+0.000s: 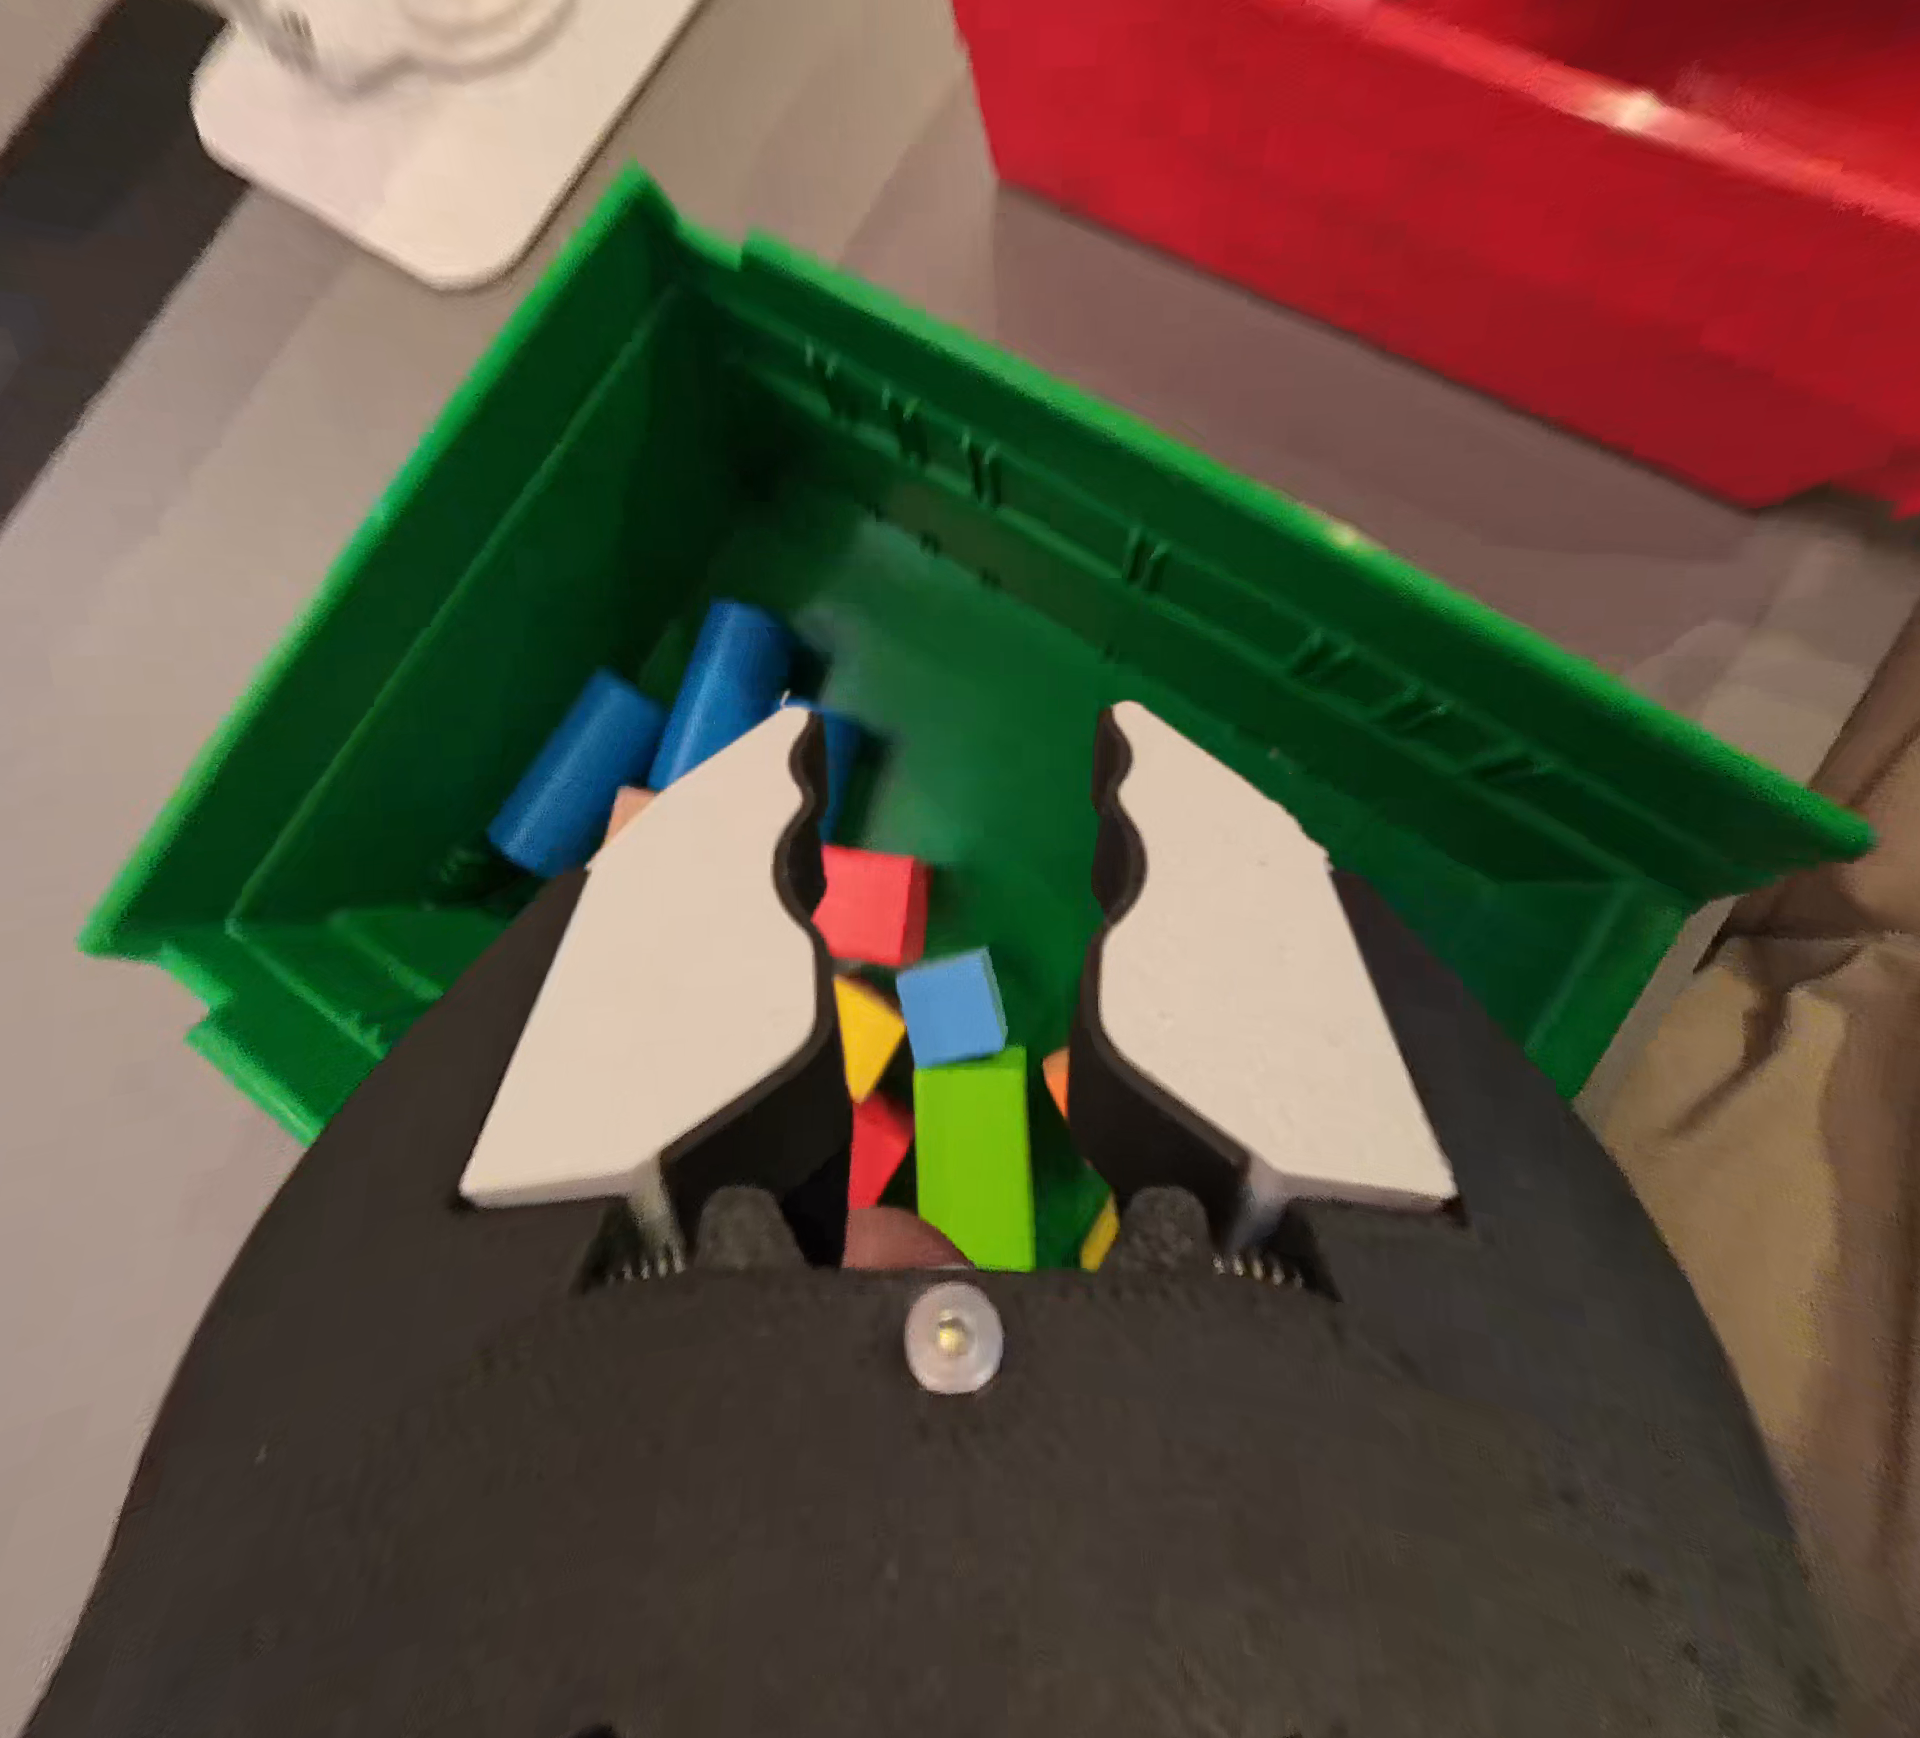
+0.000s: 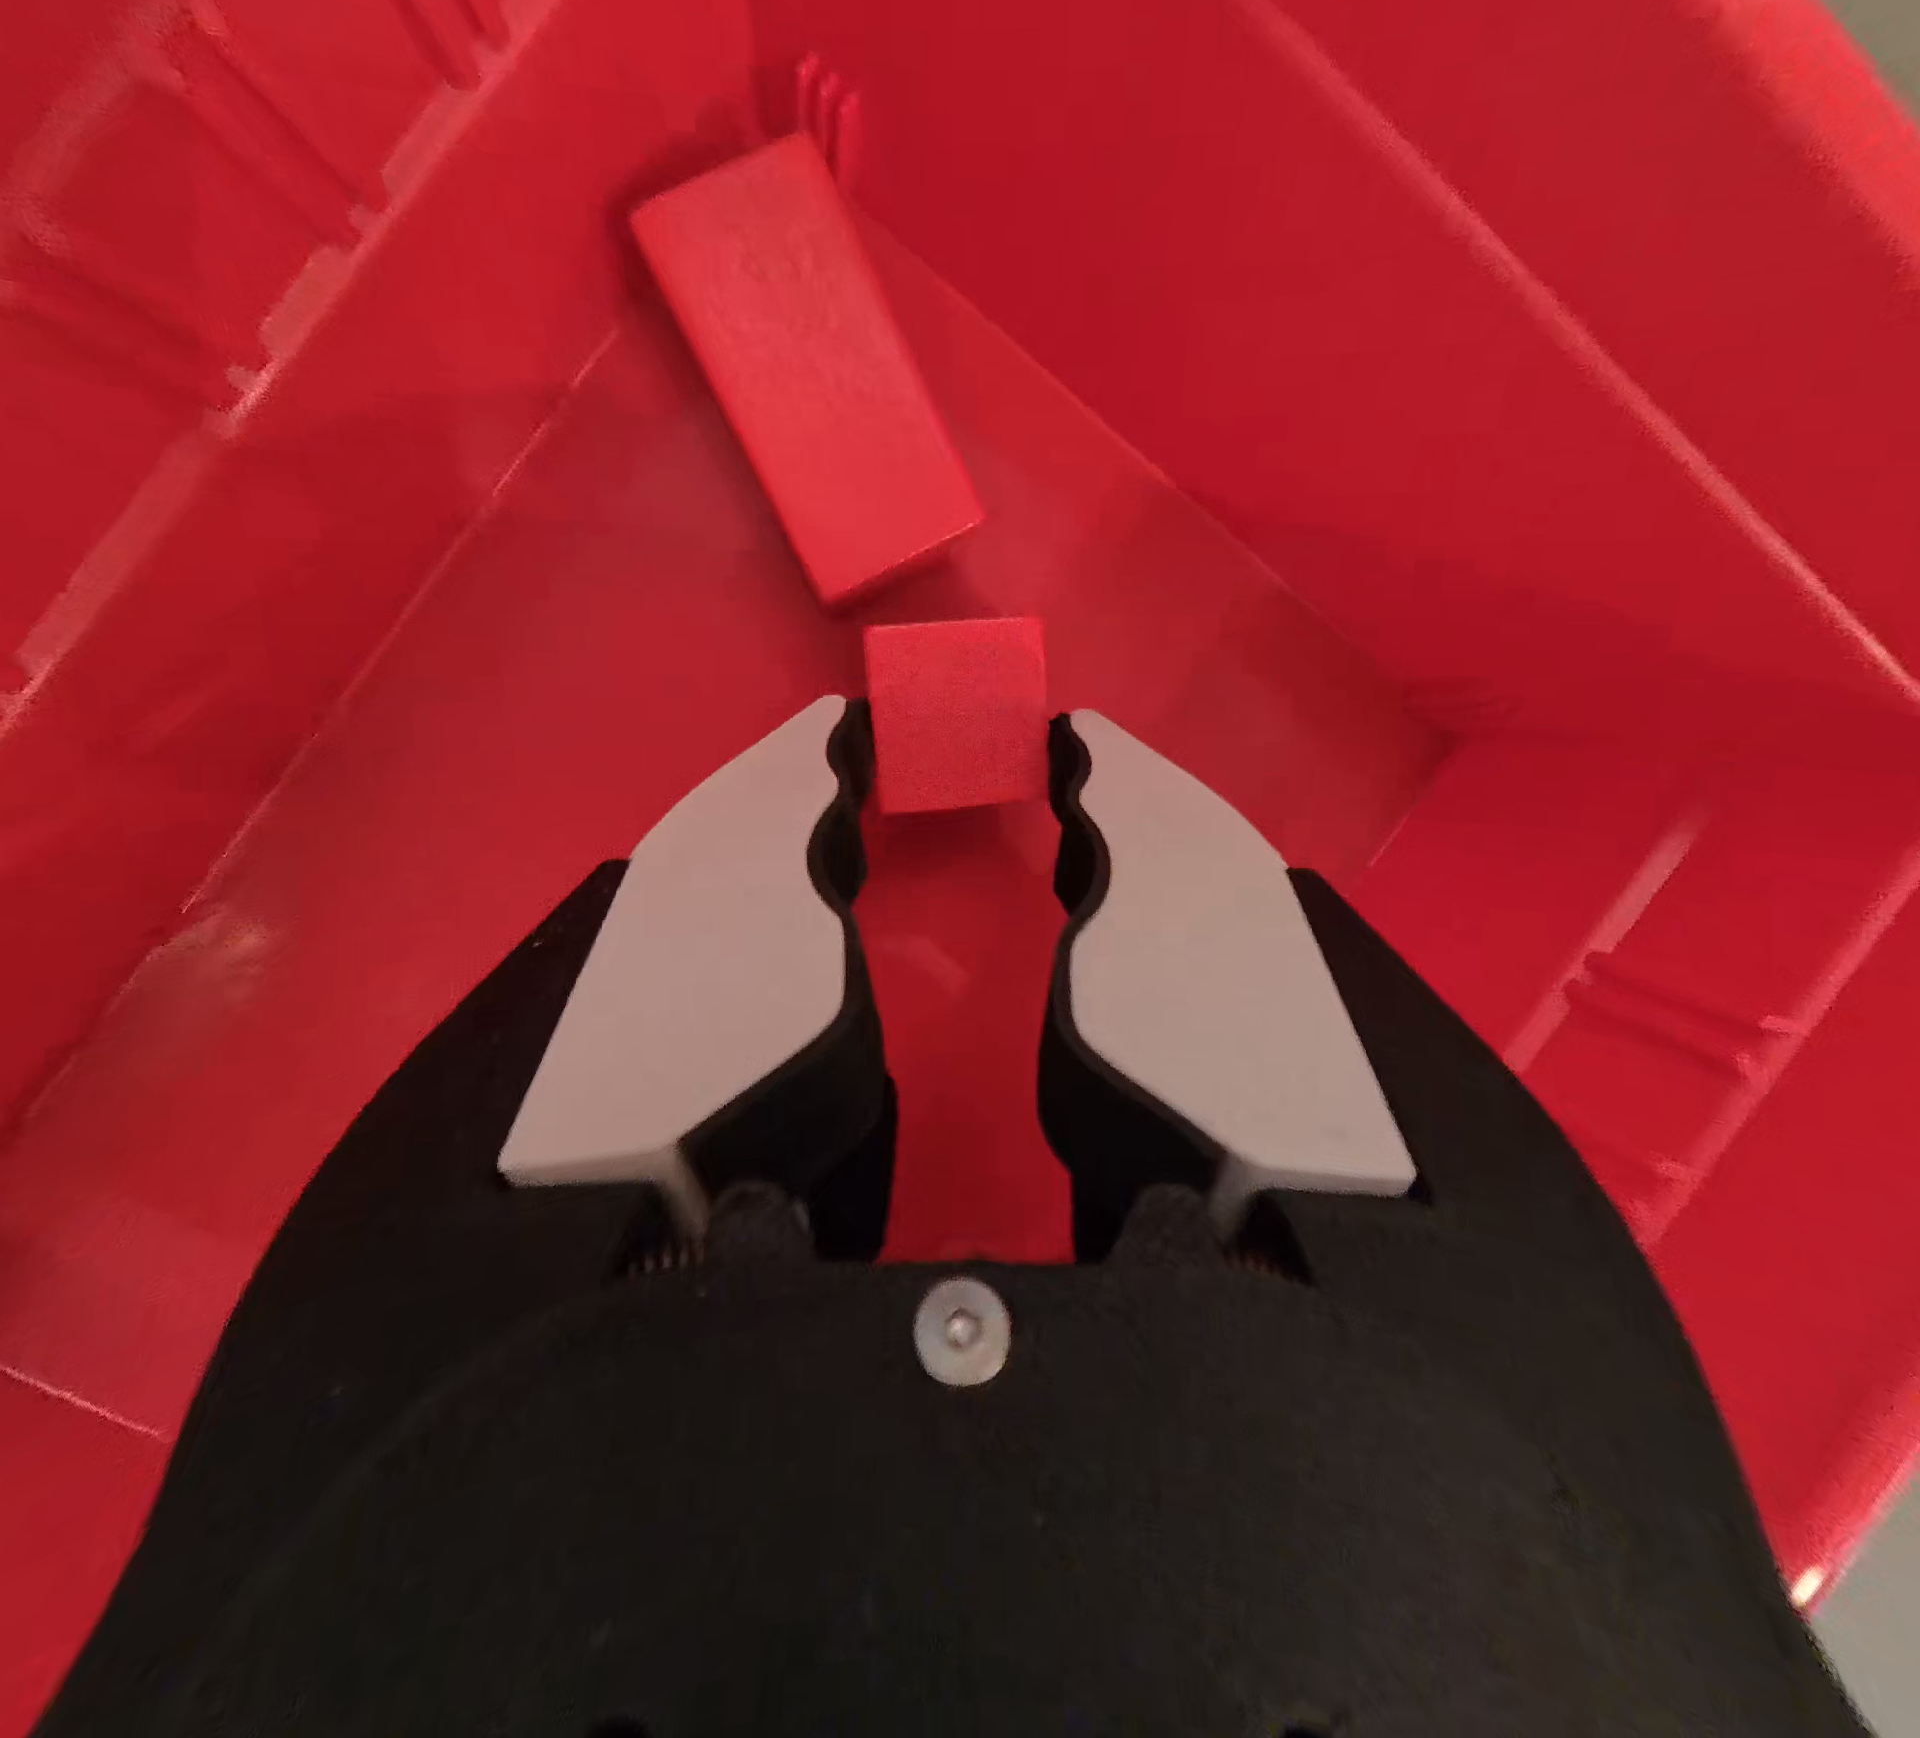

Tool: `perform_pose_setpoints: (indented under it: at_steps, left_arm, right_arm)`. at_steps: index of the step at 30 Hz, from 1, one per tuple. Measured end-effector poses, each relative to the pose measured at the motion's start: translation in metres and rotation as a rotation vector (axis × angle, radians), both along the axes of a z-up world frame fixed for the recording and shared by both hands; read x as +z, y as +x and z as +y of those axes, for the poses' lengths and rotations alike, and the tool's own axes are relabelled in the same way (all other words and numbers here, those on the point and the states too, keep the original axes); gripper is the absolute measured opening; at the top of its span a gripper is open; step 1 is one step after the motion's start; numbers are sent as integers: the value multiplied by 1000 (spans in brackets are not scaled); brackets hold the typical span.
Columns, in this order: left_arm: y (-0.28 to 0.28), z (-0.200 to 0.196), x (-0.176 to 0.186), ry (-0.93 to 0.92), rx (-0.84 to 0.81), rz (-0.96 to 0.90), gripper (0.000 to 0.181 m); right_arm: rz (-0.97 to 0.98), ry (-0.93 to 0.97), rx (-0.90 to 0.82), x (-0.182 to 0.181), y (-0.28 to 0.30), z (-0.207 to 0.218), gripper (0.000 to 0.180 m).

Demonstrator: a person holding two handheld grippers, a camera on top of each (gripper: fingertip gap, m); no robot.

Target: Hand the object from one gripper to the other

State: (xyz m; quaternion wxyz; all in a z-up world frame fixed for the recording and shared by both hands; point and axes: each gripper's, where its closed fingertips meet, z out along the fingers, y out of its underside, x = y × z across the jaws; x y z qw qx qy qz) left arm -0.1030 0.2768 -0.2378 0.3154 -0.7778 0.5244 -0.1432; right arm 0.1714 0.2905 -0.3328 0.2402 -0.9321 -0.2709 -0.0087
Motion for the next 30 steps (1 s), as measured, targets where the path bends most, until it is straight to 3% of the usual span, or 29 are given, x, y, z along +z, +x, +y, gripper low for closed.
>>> perform_pose_setpoints:
  at_steps: [1, 5, 10, 15, 21, 30]
  left_arm:
    - [-7, 1, -9, -22, 23, 48, 49]
    - [-41, 10, -44, -43, 129, 305, 47]
    - [-57, 7, -71, -80, 132, 458, 46]
    - [-46, 8, -80, -47, 115, 488, 48]
    - [-51, 16, -102, -75, 224, 528, 52]
    - [-49, 10, -100, -122, 223, 490, 39]
  right_arm:
    - [-4, 2, 1, 0, -1, 0, 33]
    - [-33, -17, 10, 0, -2, -3, 37]
    - [-12, -4, 31, 13, -10, -4, 44]
    - [18, 13, 42, 28, -16, -5, 47]
    - [41, 49, 61, 46, -22, -5, 47]
    - [38, 72, 95, 57, -26, -7, 46]
